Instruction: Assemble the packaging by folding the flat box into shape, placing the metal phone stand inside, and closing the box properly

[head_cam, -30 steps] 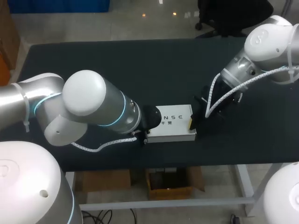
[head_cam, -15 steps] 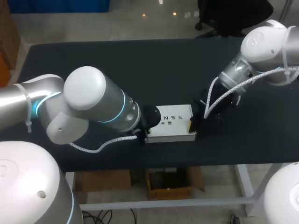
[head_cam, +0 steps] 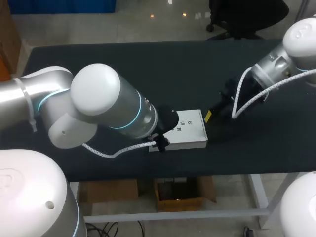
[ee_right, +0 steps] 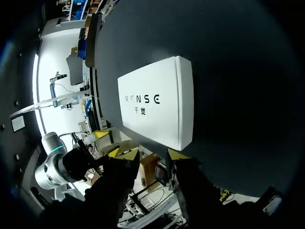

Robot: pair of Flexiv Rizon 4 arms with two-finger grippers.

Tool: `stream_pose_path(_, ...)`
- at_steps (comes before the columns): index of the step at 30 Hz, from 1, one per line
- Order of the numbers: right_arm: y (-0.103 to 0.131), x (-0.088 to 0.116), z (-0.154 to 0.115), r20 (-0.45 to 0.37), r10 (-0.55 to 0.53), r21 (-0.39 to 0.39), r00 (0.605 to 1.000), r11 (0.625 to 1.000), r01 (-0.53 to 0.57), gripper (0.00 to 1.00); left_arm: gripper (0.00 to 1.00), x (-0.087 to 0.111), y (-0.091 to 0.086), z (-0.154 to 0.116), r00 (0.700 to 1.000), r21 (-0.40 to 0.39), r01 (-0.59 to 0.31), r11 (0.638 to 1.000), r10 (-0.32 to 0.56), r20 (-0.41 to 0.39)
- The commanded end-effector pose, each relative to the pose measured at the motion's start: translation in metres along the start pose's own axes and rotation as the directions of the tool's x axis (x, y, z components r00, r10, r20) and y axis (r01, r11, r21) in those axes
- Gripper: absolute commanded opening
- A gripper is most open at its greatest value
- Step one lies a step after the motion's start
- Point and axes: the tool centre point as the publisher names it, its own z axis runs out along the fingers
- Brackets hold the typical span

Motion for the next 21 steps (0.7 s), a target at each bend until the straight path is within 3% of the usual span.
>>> stream_pose_path(1,-0.021,0.000,-0.031,-0.013,-0.067,-0.103,0.998,0.993,0.066,1.00,1.00,0.013,-0.013,-0.023,0.999,-0.105,0.049,0.993,-0.049,0.009)
stream_pose_path(6,-0.019,-0.004,-0.056,0.036,-0.181,-0.204,0.983,0.961,0.185,1.00,1.00,0.038,-0.022,-0.035,0.990,-0.169,0.136,0.976,-0.140,-0.015)
stream_pose_path(13,-0.022,-0.013,-0.088,0.094,-0.385,-0.322,0.918,0.861,0.394,1.00,1.00,0.062,-0.031,-0.030,0.940,-0.266,0.288,0.920,-0.324,-0.104)
stream_pose_path(19,-0.019,-0.021,-0.102,0.145,-0.456,-0.369,0.878,0.799,0.475,1.00,1.00,0.080,-0.037,-0.015,0.884,-0.387,0.385,0.838,-0.455,-0.105)
stream_pose_path(21,-0.017,-0.024,-0.106,0.164,-0.465,-0.384,0.870,0.782,0.490,1.00,1.00,0.086,-0.038,-0.008,0.858,-0.455,0.401,0.795,-0.500,-0.116)
